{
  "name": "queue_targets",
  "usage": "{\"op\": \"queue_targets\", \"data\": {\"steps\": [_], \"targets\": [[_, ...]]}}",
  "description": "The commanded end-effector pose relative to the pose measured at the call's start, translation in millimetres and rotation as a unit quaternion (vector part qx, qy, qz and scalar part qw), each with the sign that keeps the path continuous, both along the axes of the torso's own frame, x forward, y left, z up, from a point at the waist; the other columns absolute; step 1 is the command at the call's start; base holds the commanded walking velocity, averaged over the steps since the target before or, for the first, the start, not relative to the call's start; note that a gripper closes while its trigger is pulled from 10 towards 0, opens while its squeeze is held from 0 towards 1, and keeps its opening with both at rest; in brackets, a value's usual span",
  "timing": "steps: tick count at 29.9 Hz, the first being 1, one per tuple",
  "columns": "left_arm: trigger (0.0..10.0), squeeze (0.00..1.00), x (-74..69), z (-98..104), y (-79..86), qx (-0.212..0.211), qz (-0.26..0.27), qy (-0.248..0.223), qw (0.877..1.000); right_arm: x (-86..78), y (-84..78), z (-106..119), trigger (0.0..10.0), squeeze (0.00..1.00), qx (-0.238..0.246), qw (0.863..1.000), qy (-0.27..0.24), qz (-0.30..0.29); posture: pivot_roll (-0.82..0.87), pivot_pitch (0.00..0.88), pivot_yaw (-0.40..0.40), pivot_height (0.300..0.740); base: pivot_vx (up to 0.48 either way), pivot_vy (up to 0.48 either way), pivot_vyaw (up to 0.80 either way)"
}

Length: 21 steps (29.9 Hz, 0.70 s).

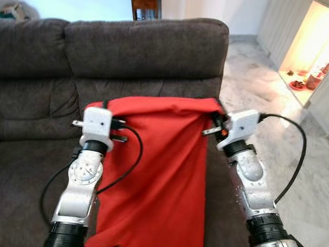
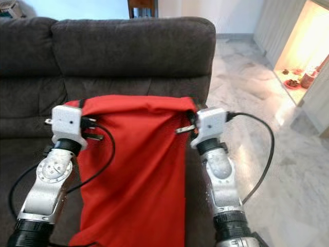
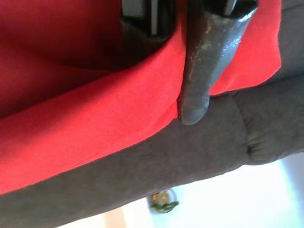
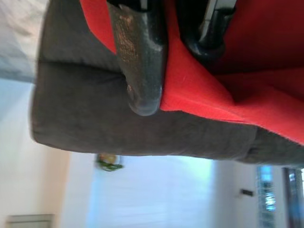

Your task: Move the pillow to the sofa from floor

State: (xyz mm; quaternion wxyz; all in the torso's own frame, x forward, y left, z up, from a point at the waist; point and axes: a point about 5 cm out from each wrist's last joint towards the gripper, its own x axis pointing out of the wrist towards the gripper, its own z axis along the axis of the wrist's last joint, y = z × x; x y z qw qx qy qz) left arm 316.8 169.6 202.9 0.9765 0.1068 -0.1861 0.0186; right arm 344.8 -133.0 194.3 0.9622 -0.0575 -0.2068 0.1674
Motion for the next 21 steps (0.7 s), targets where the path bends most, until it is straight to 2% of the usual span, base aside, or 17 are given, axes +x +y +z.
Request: {"op": "queue_targets", "data": {"steps": [1, 3, 10, 21], "targets": [[10.0, 0.0, -4.1, 20.4, 2.9, -0.007, 0.009, -0.048, 0.999, -0.9, -3.3, 1.0, 10.0, 0.0, -0.002, 1.0, -0.006, -0.001, 0.05, 0.089, 0.041, 0.74, 0.0, 0.0, 0.8], [10.0, 0.0, -3.4, 16.3, 1.8, -0.007, -0.001, -0.036, 0.999, 0.2, -4.0, -2.9, 10.0, 0.0, 0.003, 1.0, 0.008, -0.001, 0.05, 0.089, 0.041, 0.74, 0.0, 0.0, 0.8], [10.0, 0.0, -4.9, 10.4, -2.1, -0.005, -0.009, -0.027, 1.0, 1.7, -7.8, -9.0, 10.0, 0.0, 0.016, 1.0, 0.026, -0.007, 0.05, 0.091, 0.04, 0.74, 0.0, 0.0, 0.0], [10.0, 0.0, 1.7, 8.6, 6.2, 0.004, 0.006, -0.019, 1.0, 6.0, 4.4, -4.1, 10.0, 0.0, -0.022, 0.999, 0.016, 0.036, 0.05, 0.089, 0.046, 0.74, 0.0, 0.0, 0.0]]}}
